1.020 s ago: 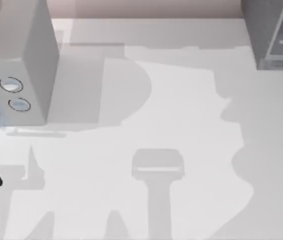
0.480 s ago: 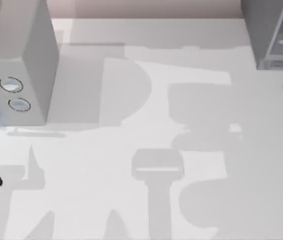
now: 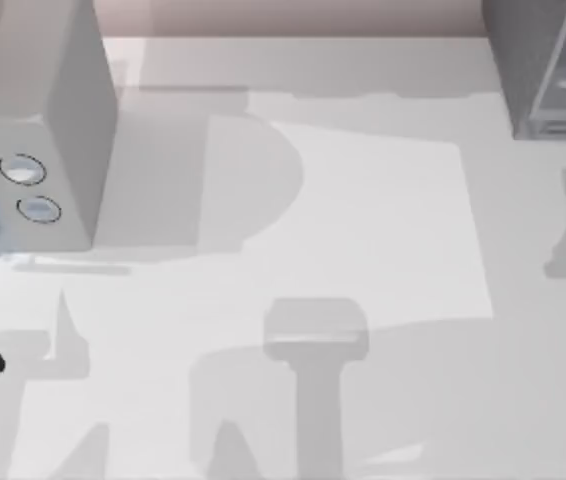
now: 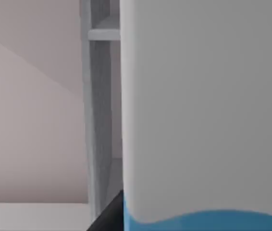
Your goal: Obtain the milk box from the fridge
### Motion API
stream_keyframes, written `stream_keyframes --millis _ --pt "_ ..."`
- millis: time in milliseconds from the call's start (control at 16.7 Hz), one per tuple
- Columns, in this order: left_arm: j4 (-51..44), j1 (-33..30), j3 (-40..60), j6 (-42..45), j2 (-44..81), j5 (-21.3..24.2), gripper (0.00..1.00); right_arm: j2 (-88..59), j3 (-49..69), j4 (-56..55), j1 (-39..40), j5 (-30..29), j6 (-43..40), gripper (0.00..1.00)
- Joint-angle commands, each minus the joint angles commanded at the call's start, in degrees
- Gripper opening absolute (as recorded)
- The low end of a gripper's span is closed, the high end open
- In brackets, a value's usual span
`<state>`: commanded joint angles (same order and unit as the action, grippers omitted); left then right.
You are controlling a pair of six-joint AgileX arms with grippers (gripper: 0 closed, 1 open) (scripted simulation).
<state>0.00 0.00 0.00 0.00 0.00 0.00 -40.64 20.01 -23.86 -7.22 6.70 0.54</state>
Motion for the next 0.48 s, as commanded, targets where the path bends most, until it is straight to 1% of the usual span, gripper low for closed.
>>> stream_keyframes --millis 240,480 --pt "0.00 0.00 0.00 0.00 0.00 0.00 1.00 22.81 -10.60 12.52 3.57 -3.35 -0.13 0.00" --pt "0.00 0.00 0.00 0.00 0.00 0.00 1.00 36.51 -17.73 21.08 6.28 -5.83 -0.40 0.00"
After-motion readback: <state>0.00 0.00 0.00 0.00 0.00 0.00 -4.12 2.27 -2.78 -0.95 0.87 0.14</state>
